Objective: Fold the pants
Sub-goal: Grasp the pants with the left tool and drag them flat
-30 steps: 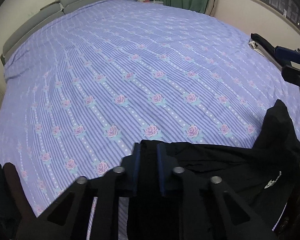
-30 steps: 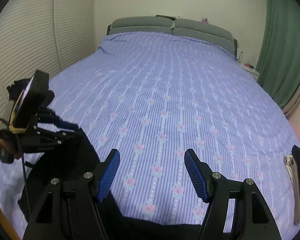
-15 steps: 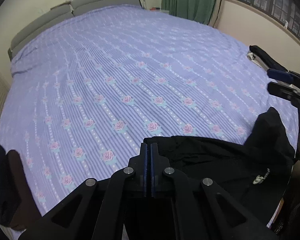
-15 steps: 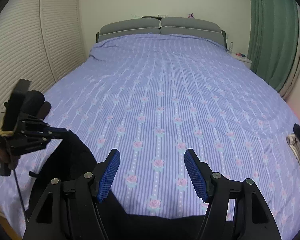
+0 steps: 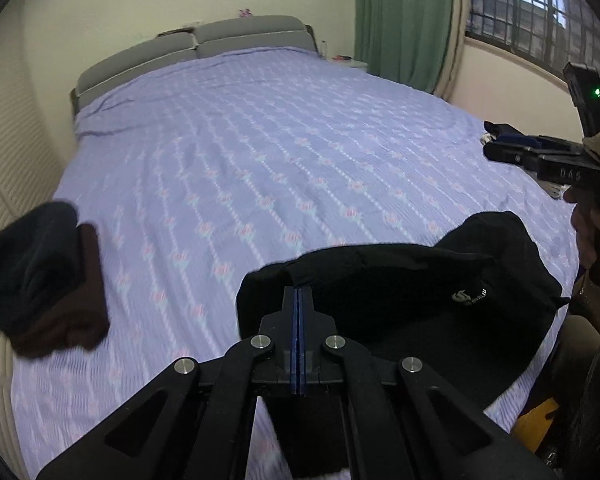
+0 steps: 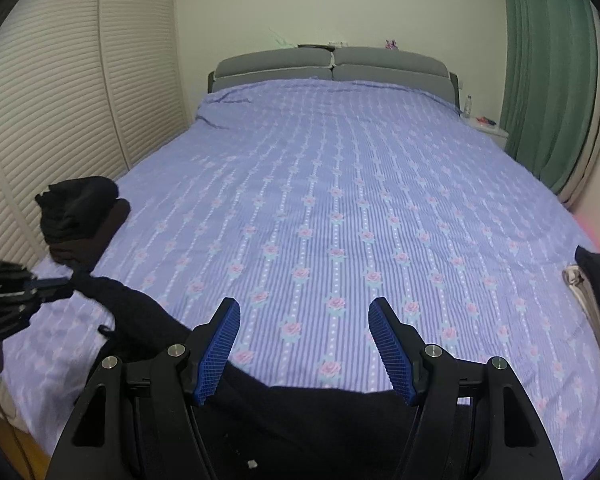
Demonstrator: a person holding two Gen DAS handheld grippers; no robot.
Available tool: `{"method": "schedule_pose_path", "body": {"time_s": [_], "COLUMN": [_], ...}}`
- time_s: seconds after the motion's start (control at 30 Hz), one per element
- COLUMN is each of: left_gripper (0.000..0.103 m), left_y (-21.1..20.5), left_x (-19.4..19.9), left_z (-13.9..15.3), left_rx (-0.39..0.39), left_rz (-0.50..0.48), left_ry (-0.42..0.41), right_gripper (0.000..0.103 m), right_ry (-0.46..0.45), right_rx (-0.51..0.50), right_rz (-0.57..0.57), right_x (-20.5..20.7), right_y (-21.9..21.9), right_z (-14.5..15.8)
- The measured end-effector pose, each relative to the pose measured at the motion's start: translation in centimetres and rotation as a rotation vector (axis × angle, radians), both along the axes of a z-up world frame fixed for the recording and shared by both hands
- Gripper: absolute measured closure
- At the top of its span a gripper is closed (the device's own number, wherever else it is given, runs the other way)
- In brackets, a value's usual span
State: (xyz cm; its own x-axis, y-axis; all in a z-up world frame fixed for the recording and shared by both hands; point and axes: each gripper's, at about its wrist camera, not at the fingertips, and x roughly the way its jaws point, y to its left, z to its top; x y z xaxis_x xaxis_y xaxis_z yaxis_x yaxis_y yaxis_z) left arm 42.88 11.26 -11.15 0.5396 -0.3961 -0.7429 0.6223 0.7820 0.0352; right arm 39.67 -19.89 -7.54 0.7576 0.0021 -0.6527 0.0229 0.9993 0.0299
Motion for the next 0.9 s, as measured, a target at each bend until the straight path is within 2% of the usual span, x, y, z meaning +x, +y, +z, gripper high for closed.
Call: {"method": "schedule_pose_path", "body": {"time_s": [0.27,0.63,0.8,0.9], "left_gripper": [0.101,0.101,0.101,0.101], "left_y": [3.8,7.3,7.1,5.2], "left_x": [-6.7,-10.9,-11.7,-12.4], "left_z": [-2.0,-6.8,-8.0,-7.6], "left_rx": [-0.041,-0.044,-0.060,-0.039], "left_rz": [0.069,0.154,0.164,0.140], "left_ry": [0.012,0.037,0.046,0.009], "right_gripper": [0.035,0.035,0.035,0.035], "right_ry": [-0.002,0.021,0.042,0.056], "right_rx": [-0.036,-0.061,-0.073,-0.058], "right_rz": [0.053,0.092,0.110,0.114], "right_x": [-3.4,-6.7,-7.7,-8.0], "right_y": [3.2,5.9,6.9,6.9], "right_z": [0.6,-0.8,-2.4,-3.0]}}
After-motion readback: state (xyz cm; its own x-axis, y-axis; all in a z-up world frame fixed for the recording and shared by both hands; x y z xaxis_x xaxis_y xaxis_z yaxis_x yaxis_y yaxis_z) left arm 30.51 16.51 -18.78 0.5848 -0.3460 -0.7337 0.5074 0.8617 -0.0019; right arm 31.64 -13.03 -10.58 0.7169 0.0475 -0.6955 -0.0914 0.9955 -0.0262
